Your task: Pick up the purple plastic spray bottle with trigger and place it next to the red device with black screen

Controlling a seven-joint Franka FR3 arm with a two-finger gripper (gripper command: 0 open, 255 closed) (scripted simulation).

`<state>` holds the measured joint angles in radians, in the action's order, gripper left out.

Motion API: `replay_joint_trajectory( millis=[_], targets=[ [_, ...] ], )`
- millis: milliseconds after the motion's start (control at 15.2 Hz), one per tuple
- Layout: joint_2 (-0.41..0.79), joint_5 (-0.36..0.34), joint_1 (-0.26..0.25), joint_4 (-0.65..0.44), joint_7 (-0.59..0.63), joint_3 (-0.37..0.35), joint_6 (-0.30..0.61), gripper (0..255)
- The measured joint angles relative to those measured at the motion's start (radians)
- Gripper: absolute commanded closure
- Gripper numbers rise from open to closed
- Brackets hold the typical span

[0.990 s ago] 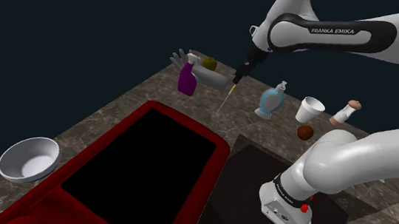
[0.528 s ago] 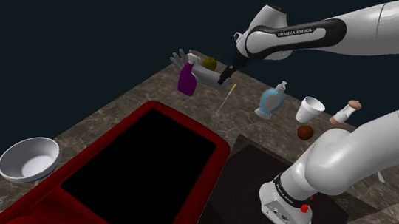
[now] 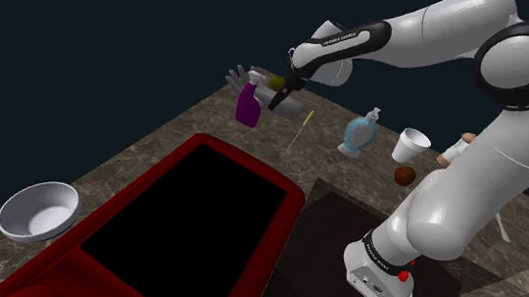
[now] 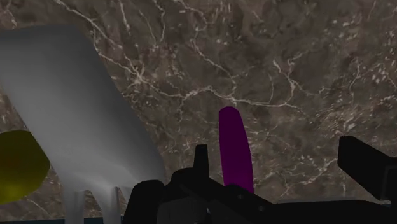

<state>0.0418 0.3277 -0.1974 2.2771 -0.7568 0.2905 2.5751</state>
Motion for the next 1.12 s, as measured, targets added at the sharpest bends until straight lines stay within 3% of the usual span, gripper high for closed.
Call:
replay_joint_trajectory(
  millis=[198,396,792,1122],
  targets=[
    [0.120,0.126,0.011,-0.090,-0.119,-0.024,0.036,0],
    [0.188,0.190,0.025,-0.140,-0.178,-0.046,0.056,0],
    [0.271,0.250,0.040,-0.177,-0.223,-0.076,0.097,0],
    [0.278,0.256,0.041,-0.180,-0.227,-0.079,0.102,0]
  ],
)
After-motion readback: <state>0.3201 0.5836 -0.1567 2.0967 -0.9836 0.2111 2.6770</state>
